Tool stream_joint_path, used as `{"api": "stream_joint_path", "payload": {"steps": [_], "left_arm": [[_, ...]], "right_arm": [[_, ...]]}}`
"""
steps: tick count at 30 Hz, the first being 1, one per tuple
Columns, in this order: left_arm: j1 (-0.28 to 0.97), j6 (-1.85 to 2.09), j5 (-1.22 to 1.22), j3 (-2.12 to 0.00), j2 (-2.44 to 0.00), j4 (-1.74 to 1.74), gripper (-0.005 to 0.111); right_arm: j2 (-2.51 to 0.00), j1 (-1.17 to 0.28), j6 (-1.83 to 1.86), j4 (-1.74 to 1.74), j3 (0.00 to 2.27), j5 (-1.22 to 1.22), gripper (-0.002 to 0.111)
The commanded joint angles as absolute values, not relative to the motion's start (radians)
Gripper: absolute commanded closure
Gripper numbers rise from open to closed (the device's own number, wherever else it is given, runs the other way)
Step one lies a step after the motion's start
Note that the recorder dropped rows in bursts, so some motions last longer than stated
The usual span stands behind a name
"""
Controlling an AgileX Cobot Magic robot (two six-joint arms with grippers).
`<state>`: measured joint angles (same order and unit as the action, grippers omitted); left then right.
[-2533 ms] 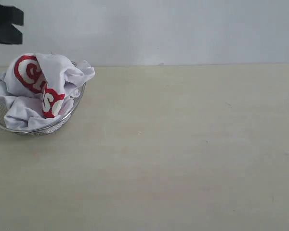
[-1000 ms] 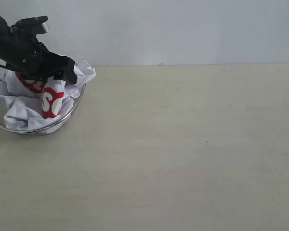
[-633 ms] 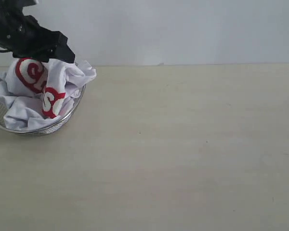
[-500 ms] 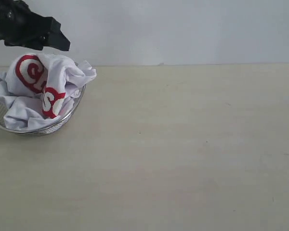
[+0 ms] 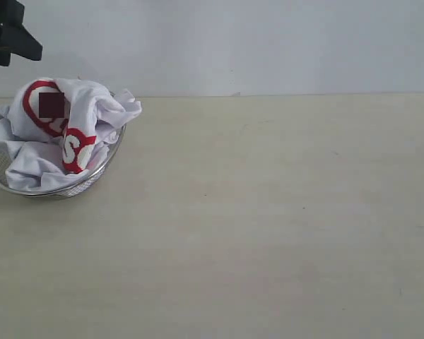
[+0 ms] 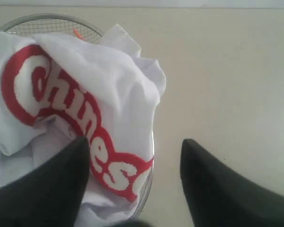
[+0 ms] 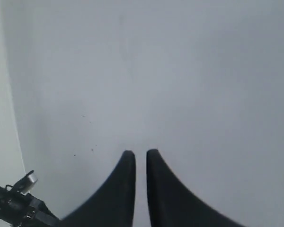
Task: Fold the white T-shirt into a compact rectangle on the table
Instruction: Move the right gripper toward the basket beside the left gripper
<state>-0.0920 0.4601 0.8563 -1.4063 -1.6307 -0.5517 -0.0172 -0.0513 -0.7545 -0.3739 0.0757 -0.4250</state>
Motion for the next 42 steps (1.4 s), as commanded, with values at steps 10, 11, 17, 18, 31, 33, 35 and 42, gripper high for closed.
{"api": "stream_joint_path", "payload": {"steps": [10, 11, 17, 18, 31, 33, 35, 42], "left_arm": [[-0.107, 0.442, 0.857, -1.334, -1.566, -0.614, 0.062], [-0.107, 0.442, 0.852, -1.331, -1.561, -0.614, 0.062], [-0.107, 0.442, 0.838, -1.331, -1.542, -0.614, 0.062], [-0.107, 0.442, 0.838, -1.331, -1.542, -0.614, 0.062], [-0.107, 0.446, 0.831, -1.329, -1.542, -0.609, 0.062], [-0.107, 0.445, 0.831, -1.327, -1.542, -0.609, 0.062], [-0.107, 0.445, 0.829, -1.321, -1.542, -0.609, 0.062], [-0.107, 0.448, 0.81, -1.298, -1.542, -0.609, 0.062]], "right_arm": [[-0.775, -0.282, -1.077, -0.593, 0.507, -0.184, 0.102], [-0.828, -0.312, -1.087, -0.593, 0.537, -0.175, 0.102], [-1.137, -0.452, -1.015, -0.597, 0.761, -0.022, 0.102], [-1.179, -0.453, -0.988, -0.597, 0.793, 0.012, 0.102], [-1.506, -0.428, -0.729, -0.392, 1.058, 0.28, 0.102], [-1.542, -0.428, -0.6, -0.261, 1.094, 0.307, 0.102], [-1.582, -0.428, -0.43, -0.12, 1.138, 0.371, 0.102], [-1.669, -0.368, 0.163, 0.503, 1.297, 0.661, 0.102]]}}
